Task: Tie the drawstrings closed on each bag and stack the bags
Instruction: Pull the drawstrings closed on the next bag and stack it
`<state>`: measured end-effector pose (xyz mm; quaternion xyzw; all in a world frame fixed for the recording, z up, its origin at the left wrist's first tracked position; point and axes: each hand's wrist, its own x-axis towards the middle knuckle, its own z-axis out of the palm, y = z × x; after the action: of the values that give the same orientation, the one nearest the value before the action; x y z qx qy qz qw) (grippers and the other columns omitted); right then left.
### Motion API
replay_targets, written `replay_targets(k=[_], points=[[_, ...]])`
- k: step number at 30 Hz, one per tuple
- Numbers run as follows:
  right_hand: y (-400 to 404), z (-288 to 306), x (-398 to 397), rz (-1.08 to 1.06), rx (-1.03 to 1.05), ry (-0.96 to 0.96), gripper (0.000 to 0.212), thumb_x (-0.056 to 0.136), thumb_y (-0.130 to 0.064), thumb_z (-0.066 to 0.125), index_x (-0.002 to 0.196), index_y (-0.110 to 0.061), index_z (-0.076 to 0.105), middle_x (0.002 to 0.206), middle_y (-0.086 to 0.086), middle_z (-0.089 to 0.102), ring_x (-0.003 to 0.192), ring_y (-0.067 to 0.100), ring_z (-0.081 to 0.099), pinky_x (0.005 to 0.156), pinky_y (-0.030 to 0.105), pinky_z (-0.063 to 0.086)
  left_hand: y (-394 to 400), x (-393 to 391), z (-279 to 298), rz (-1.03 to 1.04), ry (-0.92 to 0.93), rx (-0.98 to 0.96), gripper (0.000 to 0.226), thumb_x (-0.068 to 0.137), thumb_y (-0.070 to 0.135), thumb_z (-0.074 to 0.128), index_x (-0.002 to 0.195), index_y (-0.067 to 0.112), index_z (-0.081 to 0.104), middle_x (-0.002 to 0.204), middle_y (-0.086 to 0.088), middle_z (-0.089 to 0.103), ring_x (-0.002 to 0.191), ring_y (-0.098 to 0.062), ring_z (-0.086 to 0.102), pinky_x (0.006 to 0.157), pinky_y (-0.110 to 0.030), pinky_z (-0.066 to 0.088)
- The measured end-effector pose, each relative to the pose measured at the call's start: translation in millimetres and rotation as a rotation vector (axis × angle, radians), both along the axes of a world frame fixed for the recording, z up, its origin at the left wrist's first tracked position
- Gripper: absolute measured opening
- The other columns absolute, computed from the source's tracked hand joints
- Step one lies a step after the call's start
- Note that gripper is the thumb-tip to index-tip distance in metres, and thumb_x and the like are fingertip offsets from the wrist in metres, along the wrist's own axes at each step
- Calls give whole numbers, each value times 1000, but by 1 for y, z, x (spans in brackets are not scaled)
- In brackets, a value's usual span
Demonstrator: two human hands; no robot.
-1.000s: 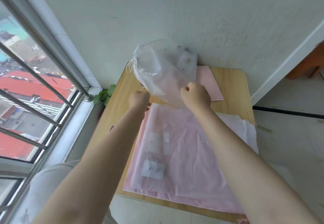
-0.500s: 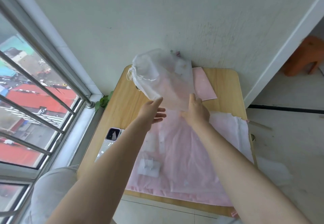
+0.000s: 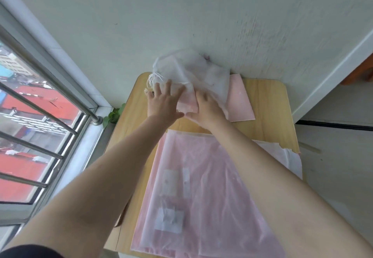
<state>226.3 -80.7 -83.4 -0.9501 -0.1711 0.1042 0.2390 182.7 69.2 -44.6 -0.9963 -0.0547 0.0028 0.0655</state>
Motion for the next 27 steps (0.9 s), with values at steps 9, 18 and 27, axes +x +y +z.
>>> replay_targets(k=[9,18,27], points=[[0,-24,44,-56,-208,-89,102,77,-65,66,156,-34,9,161,9,13,139,40,25,113,46,26,12,35,-32,110,51,-90,72,89,61,53,150,43,20,154,-10,24,127,-49,36,104,-60,35],[-18,23,6,-107,-10,-113,44,81,-22,71,115,-8,46,124,12,45,111,32,48,76,37,44,-1,7,4,169,-92,-477,78,85,17,63,152,25,25,157,-13,15,136,-38,28,103,-45,40],[-64,31,-71,-103,-405,64,31,91,-14,52,122,-10,56,124,10,57,120,31,50,93,37,41,-45,-59,27,92,-215,-401,28,86,16,58,114,15,57,121,-8,47,115,-28,45,87,-36,43]])
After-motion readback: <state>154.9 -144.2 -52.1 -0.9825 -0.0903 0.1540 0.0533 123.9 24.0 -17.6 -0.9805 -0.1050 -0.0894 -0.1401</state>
